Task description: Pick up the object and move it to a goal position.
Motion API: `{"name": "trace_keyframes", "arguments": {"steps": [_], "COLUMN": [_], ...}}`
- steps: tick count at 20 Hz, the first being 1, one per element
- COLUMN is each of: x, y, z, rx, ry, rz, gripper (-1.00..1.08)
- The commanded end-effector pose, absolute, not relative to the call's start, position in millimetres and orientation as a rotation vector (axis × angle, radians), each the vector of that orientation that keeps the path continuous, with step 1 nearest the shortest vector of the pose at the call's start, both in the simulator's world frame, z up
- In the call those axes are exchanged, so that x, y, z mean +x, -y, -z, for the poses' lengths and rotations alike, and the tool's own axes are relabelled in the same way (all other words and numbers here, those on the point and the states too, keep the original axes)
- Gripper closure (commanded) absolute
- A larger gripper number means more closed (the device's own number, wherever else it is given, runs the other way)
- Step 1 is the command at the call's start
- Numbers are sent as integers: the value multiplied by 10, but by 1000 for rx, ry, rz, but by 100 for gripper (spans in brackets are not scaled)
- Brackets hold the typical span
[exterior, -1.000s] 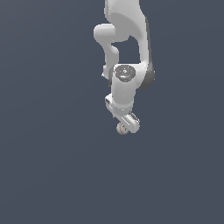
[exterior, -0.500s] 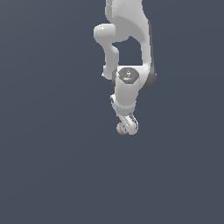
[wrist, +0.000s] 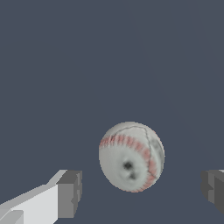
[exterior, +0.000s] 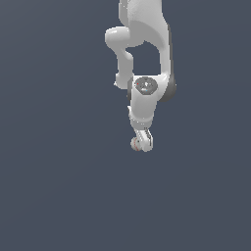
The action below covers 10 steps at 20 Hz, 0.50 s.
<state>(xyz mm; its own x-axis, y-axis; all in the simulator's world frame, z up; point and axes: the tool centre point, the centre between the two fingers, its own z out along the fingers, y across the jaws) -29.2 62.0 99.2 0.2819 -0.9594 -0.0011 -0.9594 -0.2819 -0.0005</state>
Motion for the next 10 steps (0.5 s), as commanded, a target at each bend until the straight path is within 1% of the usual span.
{"name": "trace_keyframes", "arguments": {"steps": [1,10], "x": [-298,-303], "y": [-627,-631], "z": [-983,-919], "rx": [-2496,-2491], "ry": [-1907,-1915], "rz": [0,0], "gripper": [-92,-92]}}
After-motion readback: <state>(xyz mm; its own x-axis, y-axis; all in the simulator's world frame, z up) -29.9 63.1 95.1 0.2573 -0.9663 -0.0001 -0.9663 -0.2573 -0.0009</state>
